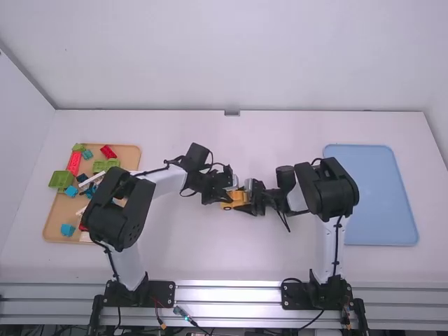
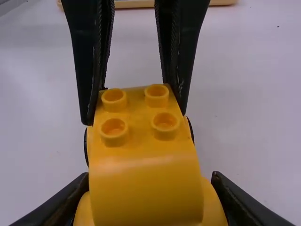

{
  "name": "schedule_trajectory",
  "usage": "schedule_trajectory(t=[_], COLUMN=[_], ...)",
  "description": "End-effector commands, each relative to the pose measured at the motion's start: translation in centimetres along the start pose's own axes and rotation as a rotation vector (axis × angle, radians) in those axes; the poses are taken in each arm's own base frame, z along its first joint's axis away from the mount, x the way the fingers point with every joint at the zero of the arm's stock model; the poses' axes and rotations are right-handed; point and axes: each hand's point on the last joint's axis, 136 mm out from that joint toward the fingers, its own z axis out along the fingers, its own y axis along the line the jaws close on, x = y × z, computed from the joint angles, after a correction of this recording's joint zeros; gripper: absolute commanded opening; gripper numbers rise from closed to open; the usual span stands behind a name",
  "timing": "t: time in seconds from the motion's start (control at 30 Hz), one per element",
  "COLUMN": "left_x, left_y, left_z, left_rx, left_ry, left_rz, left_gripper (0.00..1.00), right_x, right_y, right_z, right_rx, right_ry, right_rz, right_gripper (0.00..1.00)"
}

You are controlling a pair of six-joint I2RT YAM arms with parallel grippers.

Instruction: Assemble lego blocks to make yellow taxi

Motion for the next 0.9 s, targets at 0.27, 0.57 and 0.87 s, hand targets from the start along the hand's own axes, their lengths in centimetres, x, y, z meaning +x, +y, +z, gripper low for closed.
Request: schedule_trajectory(t=[0.27,0.57,0.87], left_x=[5.0,4.86,4.11], left_y=[-1.76,-1.67,-1.27], left_z=[2.32,2.35,1.88], left_rx=[0.014,0.011,-0.003], left_ry=[0.187,0.182,0.156], left_rz=[-0.063,-0.06,-0.05], left_gripper=[0.28,0.35,0.35], right_x=[0.1,0.1,0.14], right_y=[0.17,0.16,0.13], right_z=[0.58,0.57,0.57], right_rx=[-0.014,-0.013,-0.012], right_ry=[0.003,0.003,0.005], right_rz=[0.0,0.0,0.001], right_gripper=[0.51,0.51,0.51])
